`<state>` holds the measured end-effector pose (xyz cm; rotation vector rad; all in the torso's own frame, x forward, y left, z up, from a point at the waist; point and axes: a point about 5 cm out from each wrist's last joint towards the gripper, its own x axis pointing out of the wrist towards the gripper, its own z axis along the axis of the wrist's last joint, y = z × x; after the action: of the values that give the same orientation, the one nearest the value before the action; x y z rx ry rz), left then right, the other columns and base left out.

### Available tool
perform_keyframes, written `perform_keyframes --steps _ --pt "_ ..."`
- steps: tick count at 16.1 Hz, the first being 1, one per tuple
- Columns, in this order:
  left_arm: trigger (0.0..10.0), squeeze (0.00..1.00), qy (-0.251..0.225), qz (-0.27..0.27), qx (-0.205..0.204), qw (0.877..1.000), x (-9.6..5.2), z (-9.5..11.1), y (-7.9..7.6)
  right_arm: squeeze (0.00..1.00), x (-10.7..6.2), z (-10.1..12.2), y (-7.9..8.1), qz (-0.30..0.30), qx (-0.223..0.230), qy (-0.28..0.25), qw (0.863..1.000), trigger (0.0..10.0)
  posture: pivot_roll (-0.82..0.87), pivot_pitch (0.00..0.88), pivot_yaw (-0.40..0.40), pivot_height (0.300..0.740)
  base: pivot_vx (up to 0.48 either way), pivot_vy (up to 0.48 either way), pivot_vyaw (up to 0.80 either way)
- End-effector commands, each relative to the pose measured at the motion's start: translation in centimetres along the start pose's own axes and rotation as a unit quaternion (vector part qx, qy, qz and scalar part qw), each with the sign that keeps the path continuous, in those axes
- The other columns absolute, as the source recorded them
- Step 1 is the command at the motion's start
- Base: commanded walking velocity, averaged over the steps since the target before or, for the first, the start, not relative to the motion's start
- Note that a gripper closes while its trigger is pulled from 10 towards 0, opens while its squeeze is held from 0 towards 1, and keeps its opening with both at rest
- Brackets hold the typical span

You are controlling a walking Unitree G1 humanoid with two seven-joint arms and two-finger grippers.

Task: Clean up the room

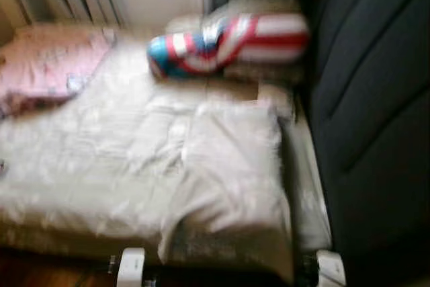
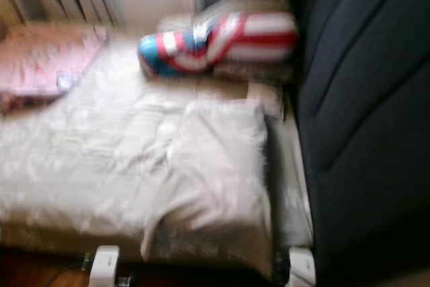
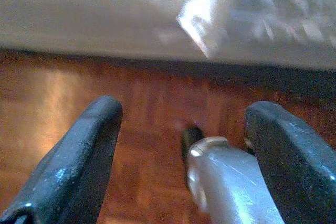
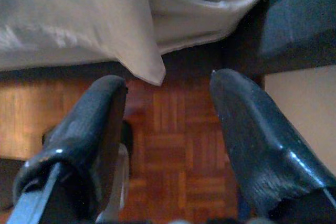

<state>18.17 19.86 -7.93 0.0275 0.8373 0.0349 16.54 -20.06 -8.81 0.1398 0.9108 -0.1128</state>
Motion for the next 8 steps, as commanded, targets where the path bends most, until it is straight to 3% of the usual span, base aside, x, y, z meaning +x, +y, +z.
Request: perform_keyframes --steps 1,3,8 --pt "10.0 0.00 0.005 -0.002 0.002 1.000 -0.1 -0.3 0.0 0.00 0.1 0.1 0.3 0.002 0.004 0.000 1.000 10.0 0.04 0.034 -0.018 0.740 0.000 0.000 0.00" --pt "10.0 0.00 0.007 -0.002 0.000 1.000 -0.1 -0.3 0.0 0.00 0.2 0.3 0.7 0.003 0.003 0.000 1.000 10.0 0.04 0.034 -0.018 0.740 0.000 0.000 0.00" --pt "10.0 0.00 0.007 0.000 -0.003 1.000 0.0 -0.3 0.0 0.00 0.4 0.3 1.7 0.008 0.002 0.002 1.000 10.0 0.04 0.032 -0.017 0.740 0.000 0.461 0.00"
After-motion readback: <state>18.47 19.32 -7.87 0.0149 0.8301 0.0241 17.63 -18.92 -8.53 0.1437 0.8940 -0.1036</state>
